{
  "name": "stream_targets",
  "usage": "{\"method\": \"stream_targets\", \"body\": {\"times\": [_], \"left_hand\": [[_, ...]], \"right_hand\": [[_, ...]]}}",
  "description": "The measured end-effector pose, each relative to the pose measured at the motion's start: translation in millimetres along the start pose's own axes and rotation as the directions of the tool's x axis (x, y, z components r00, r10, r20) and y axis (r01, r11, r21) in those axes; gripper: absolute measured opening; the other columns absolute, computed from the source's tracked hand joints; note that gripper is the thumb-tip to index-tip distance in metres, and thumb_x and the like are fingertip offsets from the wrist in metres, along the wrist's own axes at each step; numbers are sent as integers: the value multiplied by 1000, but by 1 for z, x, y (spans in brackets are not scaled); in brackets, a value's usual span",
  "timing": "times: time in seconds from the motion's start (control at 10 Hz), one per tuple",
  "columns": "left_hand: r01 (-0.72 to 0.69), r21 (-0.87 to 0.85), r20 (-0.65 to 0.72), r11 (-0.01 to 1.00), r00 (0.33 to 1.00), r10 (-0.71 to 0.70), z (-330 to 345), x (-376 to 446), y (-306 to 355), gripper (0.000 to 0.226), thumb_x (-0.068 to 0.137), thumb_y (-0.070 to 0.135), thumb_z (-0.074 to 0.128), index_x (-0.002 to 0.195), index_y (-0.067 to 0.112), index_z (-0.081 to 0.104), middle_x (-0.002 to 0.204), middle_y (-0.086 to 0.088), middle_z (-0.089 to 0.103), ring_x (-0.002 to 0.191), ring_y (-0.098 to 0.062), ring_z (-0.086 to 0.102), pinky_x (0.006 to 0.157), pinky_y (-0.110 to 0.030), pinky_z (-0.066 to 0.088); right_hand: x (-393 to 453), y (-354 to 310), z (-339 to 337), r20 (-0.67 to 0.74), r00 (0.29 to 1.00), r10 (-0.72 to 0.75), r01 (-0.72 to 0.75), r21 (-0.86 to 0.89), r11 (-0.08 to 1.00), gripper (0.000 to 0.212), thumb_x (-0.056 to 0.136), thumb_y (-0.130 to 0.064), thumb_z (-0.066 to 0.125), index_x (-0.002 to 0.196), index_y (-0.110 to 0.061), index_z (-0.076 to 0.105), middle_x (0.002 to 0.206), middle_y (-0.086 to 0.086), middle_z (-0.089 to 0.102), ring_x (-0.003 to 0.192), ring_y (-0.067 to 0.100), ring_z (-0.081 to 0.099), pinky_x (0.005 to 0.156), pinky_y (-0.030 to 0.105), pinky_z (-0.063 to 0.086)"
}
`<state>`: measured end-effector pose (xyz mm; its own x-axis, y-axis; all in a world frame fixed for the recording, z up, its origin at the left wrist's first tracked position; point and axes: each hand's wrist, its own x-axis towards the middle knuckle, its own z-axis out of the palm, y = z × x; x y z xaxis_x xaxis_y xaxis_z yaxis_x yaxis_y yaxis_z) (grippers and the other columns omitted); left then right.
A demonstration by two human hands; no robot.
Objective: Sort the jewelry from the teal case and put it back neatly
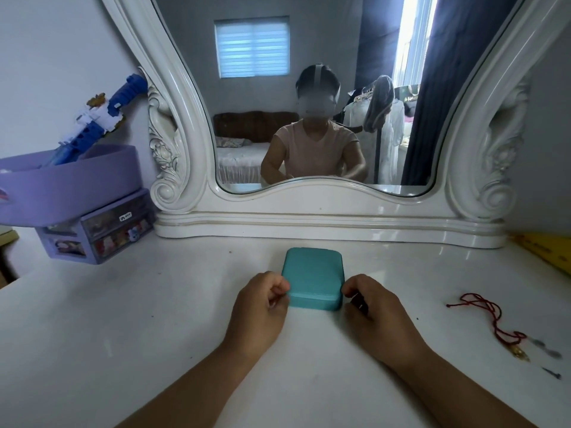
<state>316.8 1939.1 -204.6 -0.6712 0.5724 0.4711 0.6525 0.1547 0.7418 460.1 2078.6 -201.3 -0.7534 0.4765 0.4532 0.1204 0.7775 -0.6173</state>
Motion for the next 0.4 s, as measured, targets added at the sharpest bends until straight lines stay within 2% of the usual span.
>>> {"method": "stream_targets", "body": {"times": [0.1, 0.2, 0.3, 0.4], "left_hand": [[27, -5, 124, 1000, 992, -27, -2, 2, 0, 35, 82, 4, 63, 109, 27, 59, 111, 11, 58, 103, -3, 54, 90, -11, 40], [71, 41, 240, 997, 968, -79, -3, 2, -1, 48, 87, 13, 59, 130, 29, 47, 125, 20, 46, 114, 1, 44, 94, -11, 30], [99, 1, 232, 995, 968, -96, -5, 3, 2, 44, 88, 16, 59, 127, 33, 49, 123, 21, 46, 111, 1, 43, 89, -10, 30], [111, -72, 133, 991, 986, -101, -8, 0, 7, 36, 88, 18, 59, 119, 36, 51, 121, 21, 49, 110, 0, 43, 87, -9, 31]], "right_hand": [[3, 3, 2, 26, 1000, 13, -12, -42, 999, 39, 84, -2, 51, 118, -21, 56, 94, -13, 54, 75, 0, 50, 73, 5, 35], [4, 4, 5, 104, 994, -13, 26, -121, 992, 56, 83, -18, 47, 137, -28, 35, 104, -12, 46, 83, 2, 44, 79, 2, 29], [4, 1, 1, 85, 995, 58, -55, -42, 998, 50, 86, -12, 54, 133, -24, 42, 97, -17, 45, 76, 0, 46, 72, -1, 32], [1, -5, -4, -18, 994, 112, -110, 88, 990, 39, 86, -11, 59, 119, -29, 52, 104, -13, 54, 85, 2, 53, 71, 2, 37]]}}
